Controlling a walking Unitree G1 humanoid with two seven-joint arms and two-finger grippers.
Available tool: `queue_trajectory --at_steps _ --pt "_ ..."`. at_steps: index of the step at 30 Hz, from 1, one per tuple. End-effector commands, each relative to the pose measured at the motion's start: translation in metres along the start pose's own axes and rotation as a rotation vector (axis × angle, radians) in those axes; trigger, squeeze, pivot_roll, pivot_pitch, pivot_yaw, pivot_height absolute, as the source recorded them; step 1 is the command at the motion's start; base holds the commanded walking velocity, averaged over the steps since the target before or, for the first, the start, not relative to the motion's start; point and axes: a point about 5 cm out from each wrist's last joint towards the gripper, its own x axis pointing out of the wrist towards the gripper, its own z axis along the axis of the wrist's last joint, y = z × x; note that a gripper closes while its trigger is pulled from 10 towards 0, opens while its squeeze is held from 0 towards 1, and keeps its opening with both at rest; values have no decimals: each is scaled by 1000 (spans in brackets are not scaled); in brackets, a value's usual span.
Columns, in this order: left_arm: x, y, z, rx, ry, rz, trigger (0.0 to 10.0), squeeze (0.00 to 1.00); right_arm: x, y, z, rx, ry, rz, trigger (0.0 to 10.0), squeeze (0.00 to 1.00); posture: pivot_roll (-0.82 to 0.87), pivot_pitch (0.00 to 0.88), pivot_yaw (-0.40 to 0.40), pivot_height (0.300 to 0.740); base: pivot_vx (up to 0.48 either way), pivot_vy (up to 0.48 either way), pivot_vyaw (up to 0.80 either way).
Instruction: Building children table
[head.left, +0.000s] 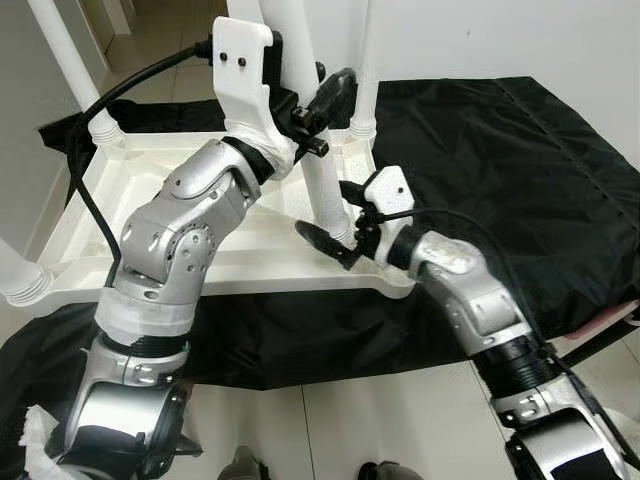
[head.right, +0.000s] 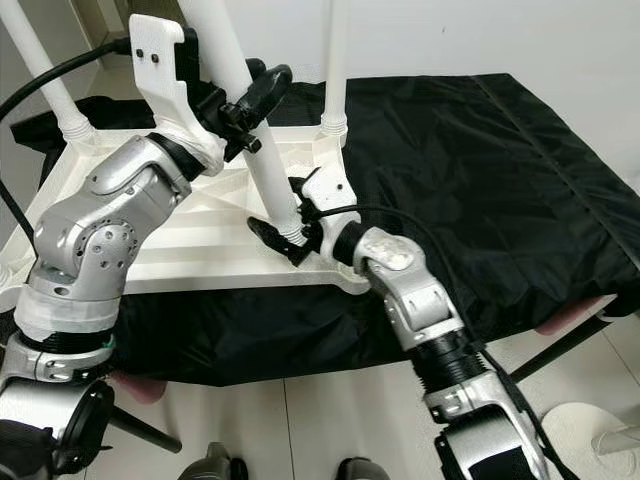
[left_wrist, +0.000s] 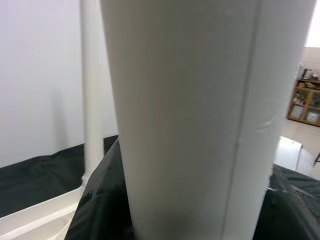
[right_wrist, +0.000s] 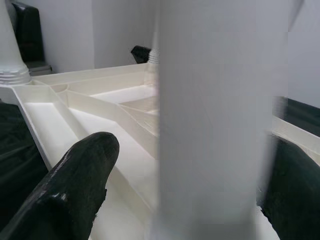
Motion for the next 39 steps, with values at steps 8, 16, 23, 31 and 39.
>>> queue_trajectory --at_steps 8,16,23,31,39 --pt "2 -8 1 35 -19 -51 10000 0 19 -2 8 -54 -18 -21 10000 0 -17 69 25 740 0 0 0" --pt "3 -9 0 33 -20 -49 10000 0 27 -4 14 -70 -18 -41 10000 0 -15 72 17 740 0 0 0" --pt "2 -10 0 37 -20 -43 10000 0 34 -5 15 -38 12 -50 0 0 -10 75 8 740 0 0 0" --pt "2 -10 0 33 -25 -35 10000 0 33 -5 6 -18 49 -62 0 0 -15 77 7 740 0 0 0" --pt "2 -12 0 5 -13 -61 10000 1000 36 -6 11 67 9 -143 10000 0 -9 73 9 740 0 0 0"
